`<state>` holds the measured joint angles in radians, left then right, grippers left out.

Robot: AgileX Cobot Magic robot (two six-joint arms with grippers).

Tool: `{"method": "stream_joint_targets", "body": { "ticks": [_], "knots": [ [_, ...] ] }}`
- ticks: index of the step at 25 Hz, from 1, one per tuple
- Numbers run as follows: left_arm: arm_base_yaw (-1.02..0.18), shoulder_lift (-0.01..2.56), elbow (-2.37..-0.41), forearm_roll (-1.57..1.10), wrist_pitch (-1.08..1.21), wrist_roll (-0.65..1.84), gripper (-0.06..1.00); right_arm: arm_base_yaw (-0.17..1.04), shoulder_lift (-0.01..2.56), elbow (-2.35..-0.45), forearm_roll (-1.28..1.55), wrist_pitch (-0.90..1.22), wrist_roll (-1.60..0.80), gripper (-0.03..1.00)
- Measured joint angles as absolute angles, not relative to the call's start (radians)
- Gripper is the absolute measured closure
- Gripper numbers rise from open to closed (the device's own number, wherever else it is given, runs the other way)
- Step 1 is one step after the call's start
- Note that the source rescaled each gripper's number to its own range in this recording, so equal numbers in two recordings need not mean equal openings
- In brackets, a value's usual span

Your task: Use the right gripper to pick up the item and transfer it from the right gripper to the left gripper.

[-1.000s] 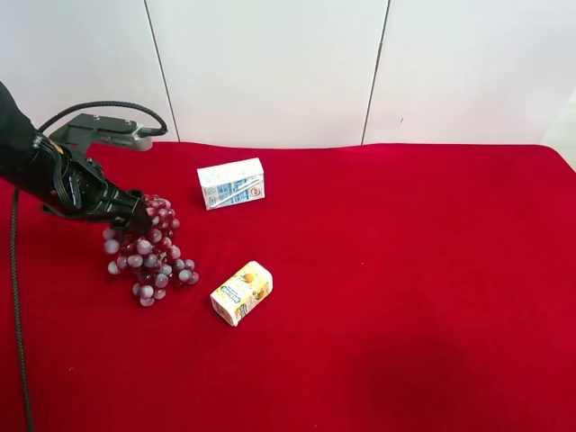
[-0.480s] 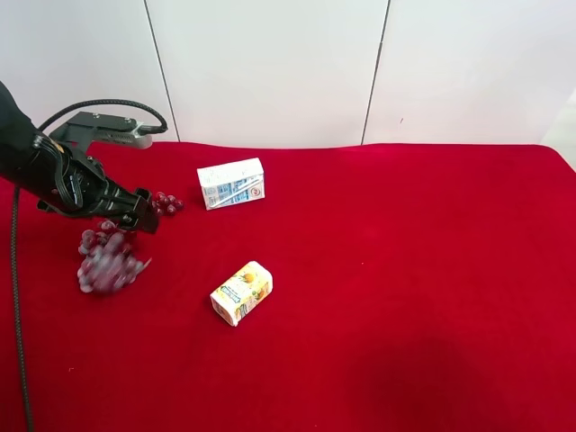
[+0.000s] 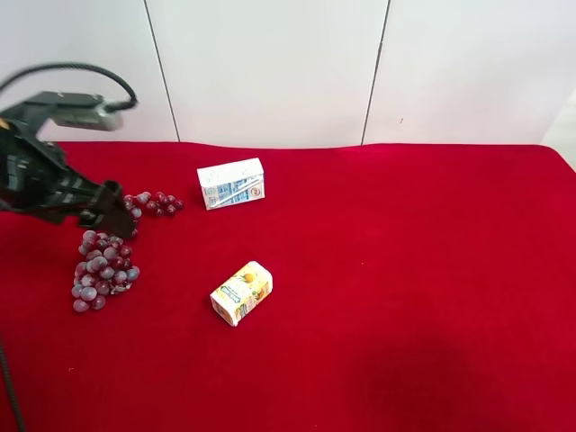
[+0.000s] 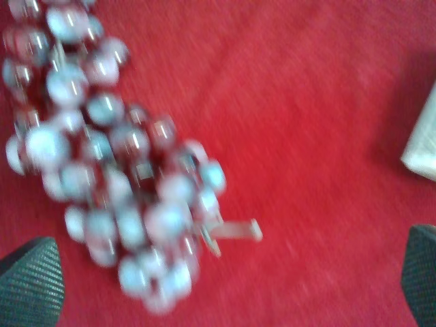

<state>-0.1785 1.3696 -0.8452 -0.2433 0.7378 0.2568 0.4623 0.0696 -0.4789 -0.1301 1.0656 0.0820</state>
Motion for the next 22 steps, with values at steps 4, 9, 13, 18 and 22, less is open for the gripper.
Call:
{"method": "stream_joint_targets", "body": {
  "ticks": [4, 9, 13, 18, 22],
  "knots": [
    [-0.178, 1.196, -0.805, -0.24, 0.864, 0.245, -0.05, 0.462, 0.07, -0.479, -0.13, 1.066, 0.082, 0.2],
    [-0.178, 0.934, -0.688, -0.206, 0.928, 0.191, -0.05, 0.462, 0.07, -0.479, -0.13, 1.066, 0.082, 0.2],
    [-0.178, 0.686, -0.627, -0.196, 0.994, 0.158, -0.05, 0.462, 0.07, -0.479, -0.13, 1.066, 0.082, 0.2],
    [-0.178, 0.386, -0.614, -0.147, 1.092, 0.105, -0.05, 0.462, 0.07, -0.479, -0.13, 1.066, 0.083, 0.2],
    [-0.178, 0.208, -0.613, -0.076, 1.128, 0.078, -0.05, 0.462, 0.07, -0.479, -0.13, 1.066, 0.083, 0.2]
  ]
}}
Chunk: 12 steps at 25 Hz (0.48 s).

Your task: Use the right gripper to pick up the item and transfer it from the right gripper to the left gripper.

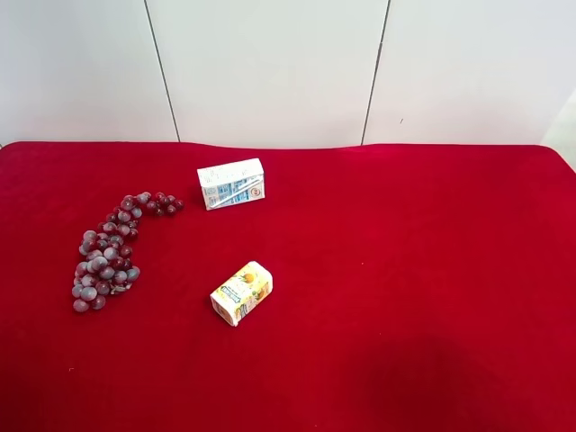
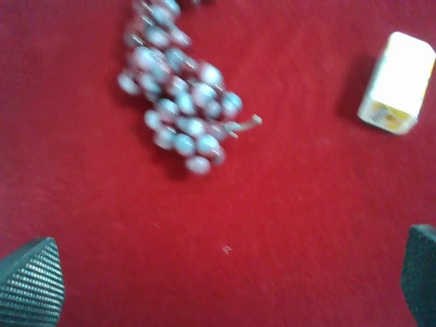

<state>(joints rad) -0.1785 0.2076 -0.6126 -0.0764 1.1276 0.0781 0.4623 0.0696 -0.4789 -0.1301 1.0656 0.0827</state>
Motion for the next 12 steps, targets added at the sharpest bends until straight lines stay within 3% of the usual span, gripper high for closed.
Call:
{"method": "stream_joint_targets", "body": {
  "ticks": [12],
  "knots": [
    [-0.178, 0.066, -0.531, -0.065, 1.072, 0.072, -0.05, 0.462, 0.07, -0.479, -0.13, 1.066, 0.083, 0.2]
  ]
}}
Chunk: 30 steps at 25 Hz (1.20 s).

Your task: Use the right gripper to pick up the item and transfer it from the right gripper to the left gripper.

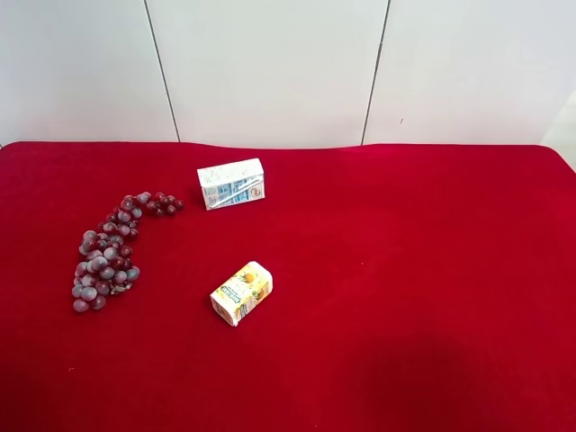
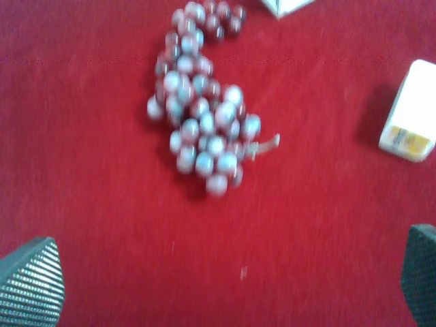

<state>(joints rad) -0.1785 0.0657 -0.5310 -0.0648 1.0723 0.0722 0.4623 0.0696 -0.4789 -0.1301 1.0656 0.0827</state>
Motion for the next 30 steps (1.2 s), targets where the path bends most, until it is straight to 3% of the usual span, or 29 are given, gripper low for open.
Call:
{"method": "stream_joint_targets", "body": {
  "ticks": [12, 16, 24, 30],
  "knots": [
    [-0.178, 0.066, -0.511, -0.071, 1.071, 0.074, -0.05, 0.462, 0.065, -0.479, -0.13, 1.066, 0.083, 0.2],
    [-0.178, 0.066, -0.511, -0.071, 1.071, 0.074, -0.05, 0.406, 0.005, -0.479, -0.13, 1.065, 0.083, 0.2],
    [0.021, -0.001, -0.511, -0.071, 1.07, 0.074, -0.05, 0.268, -0.002, -0.479, -0.131, 1.064, 0.083, 0.2],
    [0.041, -0.005, -0.511, -0.071, 1.069, 0.074, -0.05, 0.188, -0.002, -0.479, -0.131, 1.064, 0.083, 0.2]
  ]
}}
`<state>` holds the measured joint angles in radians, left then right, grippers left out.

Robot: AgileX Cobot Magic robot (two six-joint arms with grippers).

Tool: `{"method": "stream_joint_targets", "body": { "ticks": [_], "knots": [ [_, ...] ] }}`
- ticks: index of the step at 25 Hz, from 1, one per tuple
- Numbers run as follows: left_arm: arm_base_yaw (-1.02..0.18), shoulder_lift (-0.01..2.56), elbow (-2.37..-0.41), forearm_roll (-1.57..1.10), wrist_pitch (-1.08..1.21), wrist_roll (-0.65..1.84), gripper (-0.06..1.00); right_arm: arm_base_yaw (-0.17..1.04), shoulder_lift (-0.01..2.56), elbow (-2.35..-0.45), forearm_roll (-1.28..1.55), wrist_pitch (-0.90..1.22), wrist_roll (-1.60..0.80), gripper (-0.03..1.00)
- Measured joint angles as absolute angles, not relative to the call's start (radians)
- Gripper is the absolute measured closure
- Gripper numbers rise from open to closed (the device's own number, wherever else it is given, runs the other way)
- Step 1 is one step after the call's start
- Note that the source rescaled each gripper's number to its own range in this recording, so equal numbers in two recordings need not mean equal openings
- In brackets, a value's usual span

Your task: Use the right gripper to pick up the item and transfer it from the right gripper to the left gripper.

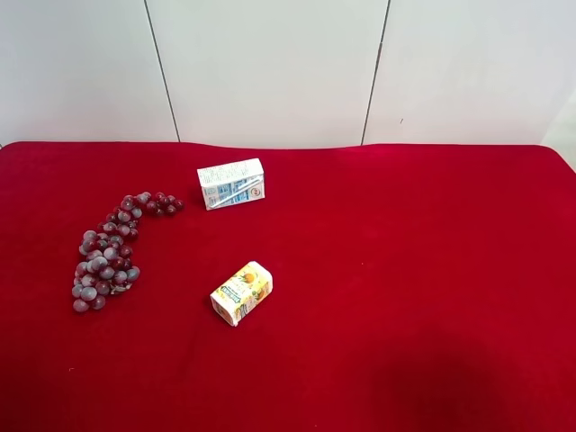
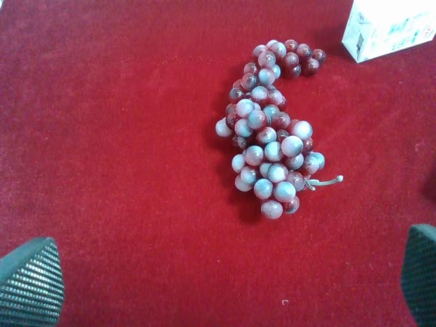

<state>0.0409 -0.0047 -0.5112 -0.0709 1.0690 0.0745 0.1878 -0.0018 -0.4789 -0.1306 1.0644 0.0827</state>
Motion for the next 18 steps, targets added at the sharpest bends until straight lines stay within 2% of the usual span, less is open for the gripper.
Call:
{"method": "stream_joint_targets", "body": {
  "ticks": [18],
  "knots": [
    [0.041, -0.005, -0.511, -0.071, 1.069, 0.074, -0.05, 0.176, -0.002, -0.479, -0.131, 1.064, 0.083, 0.2]
  ]
}}
